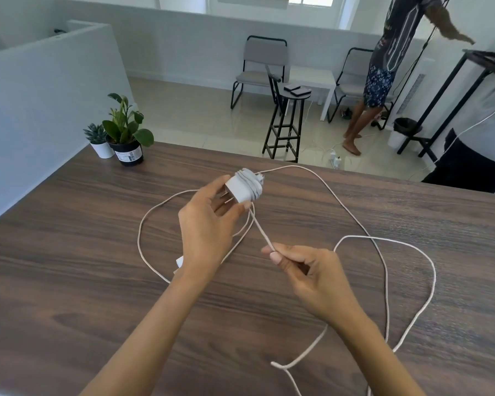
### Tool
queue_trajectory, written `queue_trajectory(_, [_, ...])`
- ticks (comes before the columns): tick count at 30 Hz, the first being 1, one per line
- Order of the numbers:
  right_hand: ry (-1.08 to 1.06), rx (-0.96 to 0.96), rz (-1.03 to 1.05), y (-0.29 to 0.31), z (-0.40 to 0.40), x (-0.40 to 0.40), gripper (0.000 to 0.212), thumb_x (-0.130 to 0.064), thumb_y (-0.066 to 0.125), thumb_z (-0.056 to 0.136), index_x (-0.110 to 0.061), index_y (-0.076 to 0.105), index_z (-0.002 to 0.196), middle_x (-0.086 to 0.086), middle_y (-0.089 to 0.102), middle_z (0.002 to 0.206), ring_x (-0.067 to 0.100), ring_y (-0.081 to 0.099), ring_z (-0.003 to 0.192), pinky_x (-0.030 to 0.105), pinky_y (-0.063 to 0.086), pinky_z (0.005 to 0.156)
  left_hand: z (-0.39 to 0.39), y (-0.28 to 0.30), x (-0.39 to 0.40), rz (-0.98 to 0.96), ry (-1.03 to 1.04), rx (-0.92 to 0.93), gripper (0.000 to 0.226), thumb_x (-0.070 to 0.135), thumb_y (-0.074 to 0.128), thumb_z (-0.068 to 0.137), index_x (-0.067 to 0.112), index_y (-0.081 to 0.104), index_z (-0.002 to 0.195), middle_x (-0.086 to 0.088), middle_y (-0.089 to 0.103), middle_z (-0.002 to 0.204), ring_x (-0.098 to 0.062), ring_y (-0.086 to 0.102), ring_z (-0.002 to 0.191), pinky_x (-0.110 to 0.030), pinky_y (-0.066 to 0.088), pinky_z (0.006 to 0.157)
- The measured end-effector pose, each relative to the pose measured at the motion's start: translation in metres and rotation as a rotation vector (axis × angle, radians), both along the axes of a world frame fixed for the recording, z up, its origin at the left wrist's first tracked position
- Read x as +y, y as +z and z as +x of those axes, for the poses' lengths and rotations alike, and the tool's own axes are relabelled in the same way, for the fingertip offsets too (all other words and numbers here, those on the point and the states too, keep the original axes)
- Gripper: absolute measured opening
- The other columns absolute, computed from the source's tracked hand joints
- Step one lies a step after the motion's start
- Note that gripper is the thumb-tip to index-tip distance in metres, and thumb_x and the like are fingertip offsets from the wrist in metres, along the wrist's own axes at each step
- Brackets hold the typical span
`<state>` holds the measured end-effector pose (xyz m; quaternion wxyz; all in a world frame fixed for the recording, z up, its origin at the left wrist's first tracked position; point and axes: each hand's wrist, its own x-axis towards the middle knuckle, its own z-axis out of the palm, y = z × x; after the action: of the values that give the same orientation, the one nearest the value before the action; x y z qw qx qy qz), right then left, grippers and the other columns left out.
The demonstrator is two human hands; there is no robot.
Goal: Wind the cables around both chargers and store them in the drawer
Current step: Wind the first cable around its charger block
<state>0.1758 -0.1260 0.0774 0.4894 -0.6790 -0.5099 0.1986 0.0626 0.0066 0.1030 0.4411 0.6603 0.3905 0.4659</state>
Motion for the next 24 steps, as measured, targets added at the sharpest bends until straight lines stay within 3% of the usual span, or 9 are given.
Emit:
queue_trajectory(2, [-0.029,-0.183,0.007,0.010,0.011,-0.004,0.015,-0.022,0.066,0.085,-0.022,0.075,0.097,-0.008,0.071,0.070,-0.002,0.062,0.067,0.005,0.041,0.064,0.001,-0.013,0.002,0.086,-0.008,0.080,0.051,0.005,0.078,0.073,0.014,0.061,0.120,0.001,0.068,0.110,0.003,0.065,0.092,-0.012,0.051,0.083])
queue_trajectory(4, [-0.042,-0.334,-0.019,0.019,0.020,-0.008,0.014,-0.028,0.064,0.084,-0.022,0.076,0.088,-0.002,0.057,0.054,0.008,0.051,0.058,0.010,0.033,0.054,0.000,-0.027,0.005,0.162,-0.009,0.111,0.051,0.002,0.078,0.072,0.012,0.062,0.120,-0.003,0.066,0.112,-0.007,0.066,0.094,-0.024,0.053,0.087])
queue_trajectory(6, [-0.021,-0.418,-0.053,0.025,0.024,-0.011,0.017,-0.031,0.062,0.082,-0.020,0.073,0.074,-0.001,0.048,0.050,0.010,0.046,0.057,0.014,0.031,0.052,0.000,-0.039,0.007,0.226,-0.003,0.140,0.050,0.000,0.078,0.072,0.009,0.062,0.119,-0.006,0.065,0.111,-0.016,0.067,0.094,-0.030,0.054,0.088])
queue_trajectory(12, [0.021,-0.565,-0.106,0.042,0.022,-0.024,0.028,-0.034,0.058,0.081,-0.017,0.062,0.060,-0.002,0.041,0.049,0.010,0.044,0.056,0.020,0.032,0.053,-0.002,-0.068,0.014,0.346,0.000,0.305,0.053,-0.006,0.077,0.070,0.001,0.061,0.119,-0.013,0.064,0.109,-0.023,0.066,0.091,-0.018,0.048,0.083])
queue_trajectory(16, [-0.004,-0.548,-0.074,0.062,0.031,-0.025,0.018,-0.033,0.062,0.078,-0.024,0.071,0.066,-0.007,0.036,0.049,0.006,0.043,0.052,0.018,0.032,0.051,-0.007,-0.082,0.015,0.344,-0.089,0.350,0.049,-0.001,0.079,0.070,0.003,0.063,0.116,-0.009,0.065,0.109,-0.019,0.066,0.091,-0.024,0.051,0.083])
queue_trajectory(19, [-0.014,-0.462,-0.011,0.067,0.041,-0.014,0.005,-0.025,0.074,0.078,-0.027,0.075,0.073,-0.006,0.040,0.051,0.007,0.041,0.050,0.013,0.029,0.051,-0.004,-0.084,0.008,0.333,-0.200,0.344,0.048,-0.006,0.077,0.069,0.005,0.065,0.114,-0.006,0.065,0.110,-0.014,0.065,0.090,-0.015,0.050,0.082])
queue_trajectory(24, [-0.018,-0.286,0.063,0.071,0.060,0.008,0.012,-0.013,0.074,0.078,-0.025,0.075,0.079,-0.001,0.046,0.054,0.005,0.038,0.049,0.010,0.027,0.052,0.000,-0.089,-0.009,0.283,-0.366,0.318,0.049,-0.003,0.078,0.069,0.006,0.064,0.115,0.000,0.063,0.112,-0.010,0.065,0.093,-0.012,0.048,0.087])
